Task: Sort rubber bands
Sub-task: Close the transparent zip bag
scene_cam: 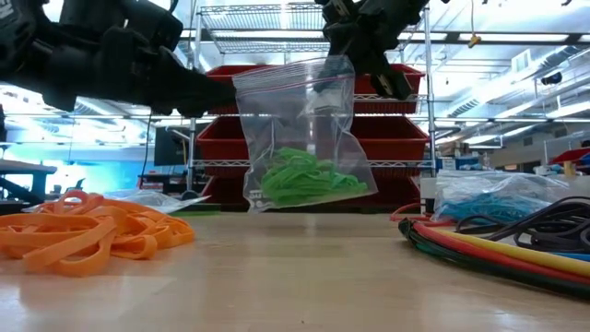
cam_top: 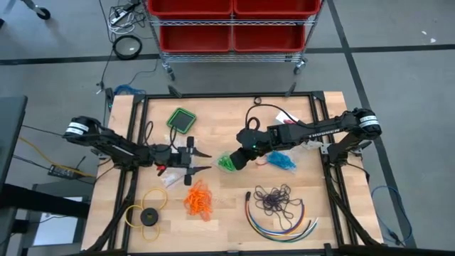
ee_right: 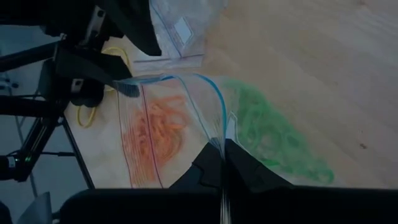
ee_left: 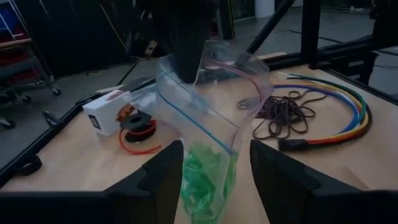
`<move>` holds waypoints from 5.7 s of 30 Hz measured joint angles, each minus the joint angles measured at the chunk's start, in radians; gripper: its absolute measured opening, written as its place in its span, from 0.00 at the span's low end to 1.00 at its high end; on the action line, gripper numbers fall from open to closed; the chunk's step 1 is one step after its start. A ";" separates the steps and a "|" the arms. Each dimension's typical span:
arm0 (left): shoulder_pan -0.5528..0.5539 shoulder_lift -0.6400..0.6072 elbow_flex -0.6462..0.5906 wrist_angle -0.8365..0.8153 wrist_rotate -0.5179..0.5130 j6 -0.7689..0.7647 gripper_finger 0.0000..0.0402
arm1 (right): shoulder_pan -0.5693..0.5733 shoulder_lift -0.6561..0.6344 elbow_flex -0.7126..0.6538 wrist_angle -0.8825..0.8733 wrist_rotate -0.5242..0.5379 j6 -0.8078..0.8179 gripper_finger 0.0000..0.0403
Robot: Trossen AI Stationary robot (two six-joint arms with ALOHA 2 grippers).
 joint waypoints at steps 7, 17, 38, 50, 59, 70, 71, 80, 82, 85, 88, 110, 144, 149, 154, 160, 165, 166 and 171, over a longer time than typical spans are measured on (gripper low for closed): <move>-0.015 0.100 0.001 0.142 -0.074 -0.013 0.48 | 0.000 0.000 0.000 0.000 0.002 -0.001 0.00; -0.029 0.175 0.051 0.166 -0.081 0.000 0.33 | 0.000 0.000 0.000 0.000 0.001 -0.007 0.00; -0.072 0.181 0.039 0.156 -0.144 0.091 0.01 | 0.001 0.000 0.000 -0.005 -0.023 -0.026 0.00; -0.073 0.138 0.002 0.148 -0.049 0.034 0.00 | 0.032 0.000 0.000 -0.060 -0.131 -0.067 0.09; -0.078 -0.018 0.003 -0.088 -0.033 -0.021 0.00 | 0.053 -0.051 0.000 -0.062 -0.106 -0.169 0.12; -0.074 -0.120 0.003 -0.240 -0.001 -0.151 0.00 | 0.199 -0.167 0.000 -0.114 0.212 -0.322 0.12; -0.074 -0.123 0.004 -0.235 0.001 -0.159 0.00 | 0.221 -0.159 0.000 -0.112 0.238 -0.342 0.12; -0.068 -0.129 0.039 -0.245 0.011 -0.223 0.00 | 0.370 -0.028 0.000 -0.069 0.505 -0.447 0.12; -0.062 -0.129 0.046 -0.245 0.024 -0.240 0.00 | 0.394 0.002 -0.018 -0.053 0.556 -0.436 0.11; -0.044 -0.129 0.052 -0.264 0.043 -0.254 0.00 | 0.433 0.023 -0.074 -0.036 0.638 -0.373 0.09; -0.030 -0.129 0.053 -0.276 0.054 -0.255 0.00 | 0.484 0.023 -0.138 0.039 0.740 -0.326 0.06; -0.015 -0.129 0.053 -0.255 0.087 -0.281 0.00 | 0.513 0.023 -0.509 0.944 0.807 -0.557 0.05; -0.015 -0.128 0.119 -0.359 0.090 -0.274 0.00 | 0.463 0.024 -0.509 0.992 0.826 -0.605 0.03; -0.014 -0.128 0.117 -0.400 0.109 -0.270 0.00 | 0.485 0.024 -0.509 0.991 0.871 -0.610 0.00; -0.014 -0.128 0.117 -0.400 0.154 -0.268 0.00 | 0.511 0.024 -0.509 0.971 0.926 -0.601 0.00; -0.014 -0.128 0.117 -0.393 0.168 -0.269 0.00 | 0.538 0.024 -0.509 0.949 0.989 -0.572 0.00; -0.014 -0.128 0.116 -0.359 0.168 -0.276 0.00 | 0.545 0.024 -0.509 0.944 1.001 -0.563 0.00; -0.014 -0.128 0.116 -0.350 0.168 -0.278 0.00 | 0.546 0.024 -0.509 0.944 1.006 -0.563 0.00; -0.014 -0.128 0.116 -0.299 0.167 -0.280 0.00 | 0.556 0.024 -0.509 0.944 1.028 -0.563 0.00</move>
